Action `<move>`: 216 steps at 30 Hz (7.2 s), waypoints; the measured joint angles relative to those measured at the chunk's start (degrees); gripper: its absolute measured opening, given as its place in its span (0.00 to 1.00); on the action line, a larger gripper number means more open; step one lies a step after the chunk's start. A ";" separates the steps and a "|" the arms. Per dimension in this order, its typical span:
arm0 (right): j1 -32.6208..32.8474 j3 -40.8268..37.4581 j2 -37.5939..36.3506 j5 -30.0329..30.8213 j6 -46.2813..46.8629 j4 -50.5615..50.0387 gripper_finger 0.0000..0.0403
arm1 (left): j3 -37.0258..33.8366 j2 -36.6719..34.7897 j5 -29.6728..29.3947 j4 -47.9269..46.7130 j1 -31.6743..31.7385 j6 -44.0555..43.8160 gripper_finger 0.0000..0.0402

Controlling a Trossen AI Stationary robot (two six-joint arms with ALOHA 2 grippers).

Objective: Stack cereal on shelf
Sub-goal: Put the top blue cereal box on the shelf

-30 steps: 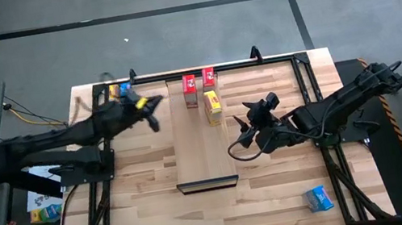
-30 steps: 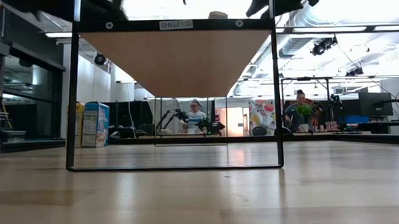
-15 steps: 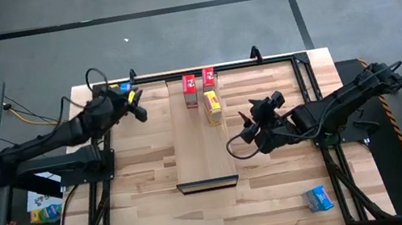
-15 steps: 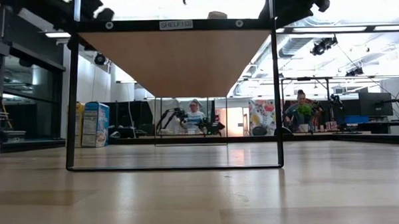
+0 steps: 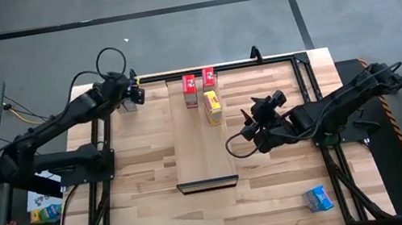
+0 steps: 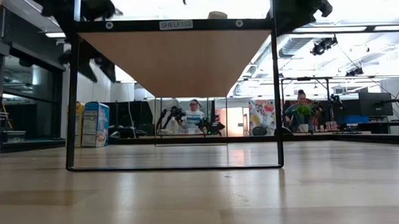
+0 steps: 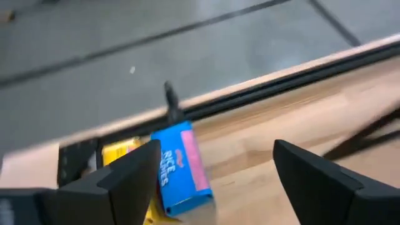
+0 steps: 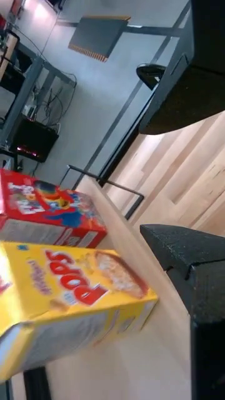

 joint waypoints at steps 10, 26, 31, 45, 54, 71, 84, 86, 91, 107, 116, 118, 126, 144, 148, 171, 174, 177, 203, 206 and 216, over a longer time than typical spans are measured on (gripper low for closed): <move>-2.70 -5.08 0.00 0.07 2.36 4.64 0.60 | 0.00 7.37 5.75 0.28 7.18 -3.56 0.76; -2.99 -5.08 -0.13 0.03 2.40 5.56 0.60 | 0.00 13.23 3.63 1.86 9.74 -4.49 0.76; -2.99 -5.08 -0.15 0.03 2.40 5.56 0.60 | 0.00 13.99 6.17 2.42 9.72 -4.46 0.76; -2.99 -5.08 -0.17 0.02 2.40 6.08 0.60 | 0.00 14.33 4.78 1.95 10.39 -5.41 0.76; -2.99 -5.08 -0.17 0.33 2.38 6.72 0.60 | 0.00 19.57 5.16 1.97 10.37 -5.01 0.76; -2.99 -5.08 -0.17 0.42 2.36 6.69 0.60 | 0.00 22.21 5.31 1.94 10.37 -4.93 0.74; -2.99 -5.08 -0.17 0.46 2.36 6.82 0.60 | 0.00 21.88 6.30 2.12 10.35 -4.90 0.41; -2.99 -5.08 -0.17 0.46 2.36 6.82 0.60 | 0.00 21.14 7.33 2.63 10.35 -4.79 0.38; -2.99 -5.08 -0.17 0.44 2.36 6.83 0.60 | -0.02 17.02 10.20 4.86 10.31 -3.92 0.33; -2.99 -5.08 -0.18 0.75 2.36 7.04 0.60 | 19.08 -0.72 19.52 -19.33 -5.51 -3.90 0.33; -2.99 -5.08 -0.20 0.80 2.35 7.78 0.60 | 28.98 -4.24 25.46 -20.86 -26.97 -9.36 0.33; -2.99 -5.08 -0.20 0.81 2.34 7.88 0.60 | 28.97 -3.07 26.67 -16.55 -32.63 -9.58 0.33; -2.99 -5.08 -0.20 0.90 2.32 7.90 0.60 | 28.96 8.25 26.82 2.81 -52.29 4.09 0.33; -2.83 -5.08 -0.20 0.66 -0.50 7.90 0.60 | 43.28 29.42 13.55 -5.43 -56.77 36.61 0.33; -2.83 -5.08 -0.20 0.46 -0.41 7.90 0.60 | 43.28 31.21 13.54 -5.53 -55.09 37.90 0.33; -2.83 -5.08 -0.20 -0.15 -2.13 10.37 0.60 | 43.31 35.38 24.14 -5.49 -48.46 37.14 0.33; -2.83 -5.08 -0.20 -0.22 -2.34 10.69 0.60 | 43.36 36.17 24.12 -5.03 -47.67 37.12 0.33; -2.83 -5.08 -0.20 -0.36 -3.16 10.75 0.60 | 43.19 36.55 24.14 -5.83 -47.01 36.55 0.33; -2.83 -5.08 -0.20 -1.15 -5.21 12.30 0.60 | 47.47 36.16 20.79 -10.19 -46.59 33.99 0.63; -2.83 -5.08 -0.20 -1.15 -6.33 12.44 0.60 | 50.81 36.02 19.70 -13.98 -46.76 33.29 0.63; -2.83 -5.08 -0.20 -5.96 -8.73 10.85 0.60 | 60.74 34.32 11.38 -29.49 -48.96 25.50 0.63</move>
